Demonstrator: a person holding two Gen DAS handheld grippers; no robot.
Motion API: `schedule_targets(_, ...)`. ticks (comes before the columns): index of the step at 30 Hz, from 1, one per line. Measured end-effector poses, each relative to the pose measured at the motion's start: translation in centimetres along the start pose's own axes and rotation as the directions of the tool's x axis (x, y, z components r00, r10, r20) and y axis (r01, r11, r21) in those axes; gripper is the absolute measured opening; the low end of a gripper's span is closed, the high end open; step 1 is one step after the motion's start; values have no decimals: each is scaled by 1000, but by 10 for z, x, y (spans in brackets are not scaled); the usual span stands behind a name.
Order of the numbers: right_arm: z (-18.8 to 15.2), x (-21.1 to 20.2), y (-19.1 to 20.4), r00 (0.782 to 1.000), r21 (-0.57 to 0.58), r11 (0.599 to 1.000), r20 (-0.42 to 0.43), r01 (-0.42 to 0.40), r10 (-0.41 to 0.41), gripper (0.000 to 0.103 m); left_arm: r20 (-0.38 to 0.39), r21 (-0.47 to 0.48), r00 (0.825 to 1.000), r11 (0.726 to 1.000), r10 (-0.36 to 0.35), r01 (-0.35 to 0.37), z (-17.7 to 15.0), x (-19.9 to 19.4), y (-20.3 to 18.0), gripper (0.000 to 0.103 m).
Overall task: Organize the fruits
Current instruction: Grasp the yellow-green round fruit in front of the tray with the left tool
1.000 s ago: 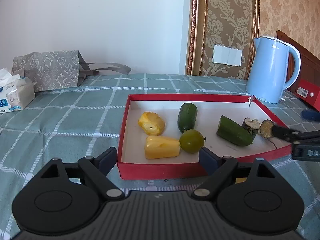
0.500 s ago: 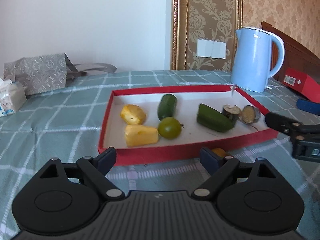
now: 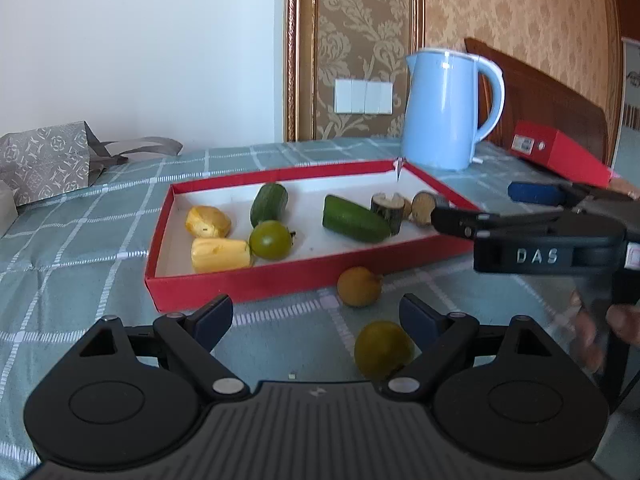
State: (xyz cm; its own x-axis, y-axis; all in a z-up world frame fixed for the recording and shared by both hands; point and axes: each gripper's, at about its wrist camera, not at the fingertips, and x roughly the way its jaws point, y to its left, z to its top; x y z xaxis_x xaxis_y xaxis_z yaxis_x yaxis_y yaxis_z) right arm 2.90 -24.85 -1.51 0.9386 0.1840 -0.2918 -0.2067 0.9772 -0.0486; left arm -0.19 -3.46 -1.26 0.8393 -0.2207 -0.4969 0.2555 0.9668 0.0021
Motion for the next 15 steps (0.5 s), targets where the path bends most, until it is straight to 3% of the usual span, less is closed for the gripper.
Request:
schedule_targets(8, 0, 1, 1, 1000, 3, 1000, -12, -10, 10, 103, -62, 16, 993, 995, -99, 100, -4, 8, -7, 91)
schedule_targets(15, 0, 2, 1, 1000, 4, 1000, -17, -17, 17, 103, -46, 73, 997, 995, -58, 61, -8, 10, -18, 91)
